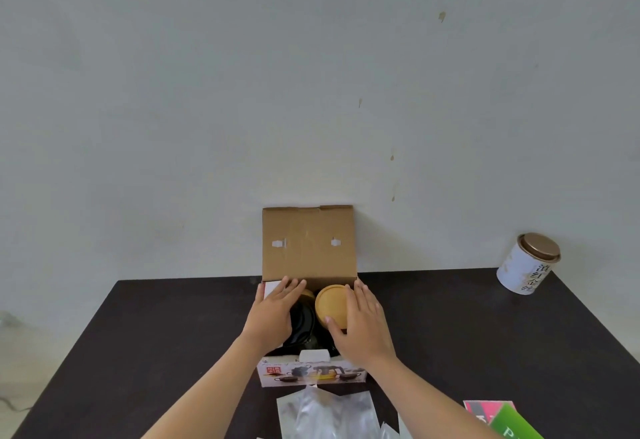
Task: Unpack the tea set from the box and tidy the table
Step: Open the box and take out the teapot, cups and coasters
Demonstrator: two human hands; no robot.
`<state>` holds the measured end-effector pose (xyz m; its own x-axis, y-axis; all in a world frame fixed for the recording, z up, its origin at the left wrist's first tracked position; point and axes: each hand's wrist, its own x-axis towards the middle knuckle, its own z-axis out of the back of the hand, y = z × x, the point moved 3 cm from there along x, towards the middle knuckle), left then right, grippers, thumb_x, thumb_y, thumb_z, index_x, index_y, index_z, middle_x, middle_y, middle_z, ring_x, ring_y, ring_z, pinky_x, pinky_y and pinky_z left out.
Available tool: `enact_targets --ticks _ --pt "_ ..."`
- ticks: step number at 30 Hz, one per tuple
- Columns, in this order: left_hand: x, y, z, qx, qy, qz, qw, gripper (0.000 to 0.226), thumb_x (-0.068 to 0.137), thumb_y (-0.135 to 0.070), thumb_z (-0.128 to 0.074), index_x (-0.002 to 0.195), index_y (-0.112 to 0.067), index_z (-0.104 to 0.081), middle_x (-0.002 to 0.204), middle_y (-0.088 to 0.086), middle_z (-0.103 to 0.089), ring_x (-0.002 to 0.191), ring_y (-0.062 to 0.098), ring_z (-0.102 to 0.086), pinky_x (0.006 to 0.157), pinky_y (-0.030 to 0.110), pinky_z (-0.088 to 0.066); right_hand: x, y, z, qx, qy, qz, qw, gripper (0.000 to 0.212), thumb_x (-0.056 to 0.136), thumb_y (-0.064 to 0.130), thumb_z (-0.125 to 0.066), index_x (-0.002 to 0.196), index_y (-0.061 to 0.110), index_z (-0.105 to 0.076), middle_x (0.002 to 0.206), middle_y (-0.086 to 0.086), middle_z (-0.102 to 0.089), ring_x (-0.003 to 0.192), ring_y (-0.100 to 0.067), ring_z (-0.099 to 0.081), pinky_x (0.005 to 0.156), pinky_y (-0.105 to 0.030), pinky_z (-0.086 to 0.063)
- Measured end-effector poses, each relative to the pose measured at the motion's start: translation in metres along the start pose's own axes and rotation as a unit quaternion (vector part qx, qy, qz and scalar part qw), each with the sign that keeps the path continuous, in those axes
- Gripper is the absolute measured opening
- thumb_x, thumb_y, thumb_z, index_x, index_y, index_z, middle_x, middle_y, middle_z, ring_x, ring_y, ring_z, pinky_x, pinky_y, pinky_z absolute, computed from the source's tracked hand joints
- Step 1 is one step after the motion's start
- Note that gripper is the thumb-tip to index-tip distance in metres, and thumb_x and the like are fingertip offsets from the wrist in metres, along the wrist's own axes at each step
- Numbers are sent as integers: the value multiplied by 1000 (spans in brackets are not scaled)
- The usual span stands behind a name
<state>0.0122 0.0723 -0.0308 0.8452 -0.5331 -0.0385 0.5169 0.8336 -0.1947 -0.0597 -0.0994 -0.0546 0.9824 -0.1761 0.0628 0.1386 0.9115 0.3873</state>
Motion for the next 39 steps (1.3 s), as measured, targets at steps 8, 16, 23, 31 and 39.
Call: enact_targets --ticks 8,16,23,31,39 --pt "-13 -3 41 57 31 26 998 77 88 -3 -46 151 -24 -8 154 4 -26 144 19 -16 118 41 -2 -1 0 1 -14 0 1 1000 78 92 62 -33 152 15 -15 161 -4 -5 148 -21 1 118 -36 -4" --pt "-34 9 -1 70 64 111 989 80 93 -62 -19 151 -10 3 158 16 1 146 33 4 116 47 0 -3 3 3 -43 -2 9 999 77 90 67 -30 150 20 -18 161 -6 -8 148 -23 -2 119 -39 -8" --pt "-40 6 -30 13 2 136 991 117 57 -80 24 150 -13 5 157 15 11 145 34 8 117 42 -4 0 1 3 -42 33 4 999 89 85 72 -36 151 19 -10 161 -7 -1 148 -26 5 117 -48 -4" --pt "-42 9 -31 -29 -18 120 992 117 62 -89 2 151 -14 0 158 9 12 145 27 13 113 38 -31 28 15 9 -84 143 5 986 105 75 66 -62 152 19 -8 157 -14 -15 146 -34 0 115 -60 2" --pt "-43 10 -29 -16 14 97 995 135 50 -100 -19 149 -12 10 154 11 27 142 30 23 116 36 -17 46 29 28 -154 186 5 970 101 67 57 -71 145 13 -24 146 -16 -32 136 -37 -24 115 -57 -14"
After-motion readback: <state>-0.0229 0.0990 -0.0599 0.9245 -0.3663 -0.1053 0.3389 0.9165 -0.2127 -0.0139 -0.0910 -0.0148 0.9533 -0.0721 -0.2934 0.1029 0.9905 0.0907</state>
